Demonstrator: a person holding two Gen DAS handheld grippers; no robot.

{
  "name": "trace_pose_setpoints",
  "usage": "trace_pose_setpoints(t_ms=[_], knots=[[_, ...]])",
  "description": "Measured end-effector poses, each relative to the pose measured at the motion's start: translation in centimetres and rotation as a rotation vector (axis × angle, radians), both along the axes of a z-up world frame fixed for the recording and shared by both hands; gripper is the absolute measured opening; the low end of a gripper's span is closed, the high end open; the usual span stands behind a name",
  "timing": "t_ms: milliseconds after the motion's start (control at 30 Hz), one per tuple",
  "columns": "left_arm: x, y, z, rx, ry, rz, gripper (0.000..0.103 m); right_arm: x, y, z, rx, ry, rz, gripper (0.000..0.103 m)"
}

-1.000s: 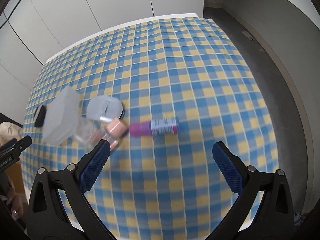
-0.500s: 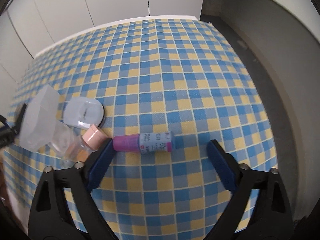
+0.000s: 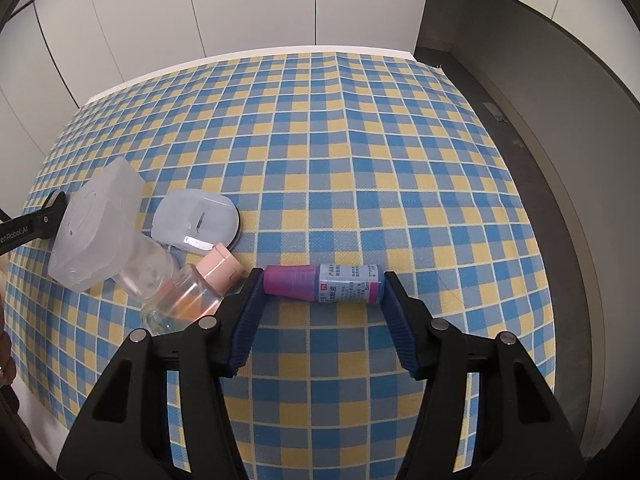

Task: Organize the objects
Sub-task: 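Lift the vial with the right tool while the left tool lifts the black compact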

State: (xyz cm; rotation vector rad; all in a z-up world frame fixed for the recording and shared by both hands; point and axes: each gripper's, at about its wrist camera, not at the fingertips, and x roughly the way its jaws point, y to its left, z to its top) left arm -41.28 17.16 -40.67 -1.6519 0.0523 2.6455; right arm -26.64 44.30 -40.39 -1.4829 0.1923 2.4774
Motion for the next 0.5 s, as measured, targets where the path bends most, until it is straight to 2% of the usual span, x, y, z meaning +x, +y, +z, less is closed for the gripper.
trace_pose_setpoints(t_ms=[267,500], knots=[[0.8,0.5,0.1,-0.018,0.009,-0.005,0.047,0.3,-0.4,0.1,-0.004,-0.002,0.002,0.060],[1.5,1.4,1.5,-0.038,0.024,-0.008,0.047,0.1,-0.3,0.1,-0.007,-0.003,0.008,0.060]])
